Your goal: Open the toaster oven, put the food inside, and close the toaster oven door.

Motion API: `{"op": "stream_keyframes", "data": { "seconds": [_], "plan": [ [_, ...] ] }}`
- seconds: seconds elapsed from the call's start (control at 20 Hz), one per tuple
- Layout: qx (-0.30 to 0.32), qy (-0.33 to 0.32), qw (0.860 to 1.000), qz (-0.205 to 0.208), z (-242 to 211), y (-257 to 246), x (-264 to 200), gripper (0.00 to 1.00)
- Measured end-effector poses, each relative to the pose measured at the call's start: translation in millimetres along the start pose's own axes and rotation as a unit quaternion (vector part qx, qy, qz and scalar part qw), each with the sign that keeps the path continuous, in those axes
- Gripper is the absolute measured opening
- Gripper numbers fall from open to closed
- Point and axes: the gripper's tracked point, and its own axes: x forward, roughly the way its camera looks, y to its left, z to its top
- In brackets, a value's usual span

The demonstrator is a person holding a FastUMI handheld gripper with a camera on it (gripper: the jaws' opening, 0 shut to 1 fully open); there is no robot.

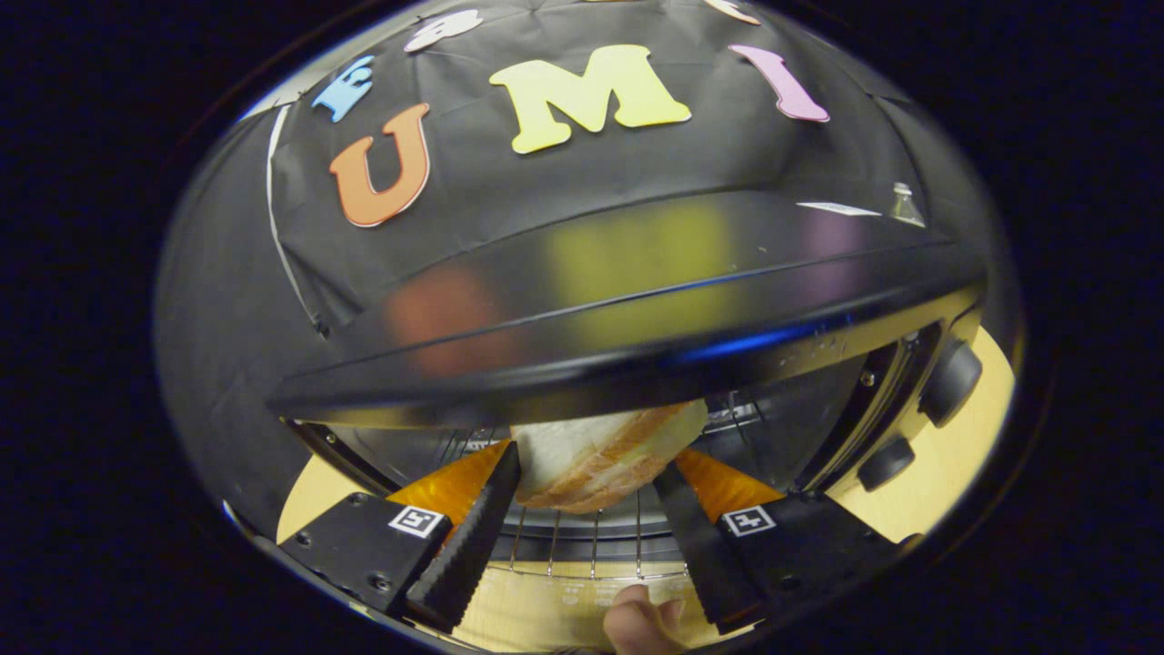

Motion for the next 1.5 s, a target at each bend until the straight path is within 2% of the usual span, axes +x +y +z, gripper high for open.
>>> {"op": "stream_keyframes", "data": {
  "seconds": [0.15, 0.25, 0.65, 0.85, 0.95, 1.15, 1.3, 1.5],
  "plan": [
    [-0.043, 0.018, 0.999, 0.021, -15, 8, 3, 1.00],
    [-0.062, 0.015, 0.998, -0.005, -20, 5, -3, 1.00],
    [-0.113, 0.026, 0.991, -0.064, -66, 6, -58, 1.00],
    [-0.088, 0.057, 0.993, -0.052, -103, 14, -86, 1.00],
    [-0.073, 0.037, 0.995, -0.051, -108, 16, -103, 1.00],
    [-0.085, 0.010, 0.994, -0.071, -122, 13, -129, 1.00],
    [-0.102, 0.013, 0.991, -0.086, -137, 8, -137, 1.00],
    [-0.072, 0.034, 0.993, -0.084, -159, 5, -129, 1.00]
  ]
}}
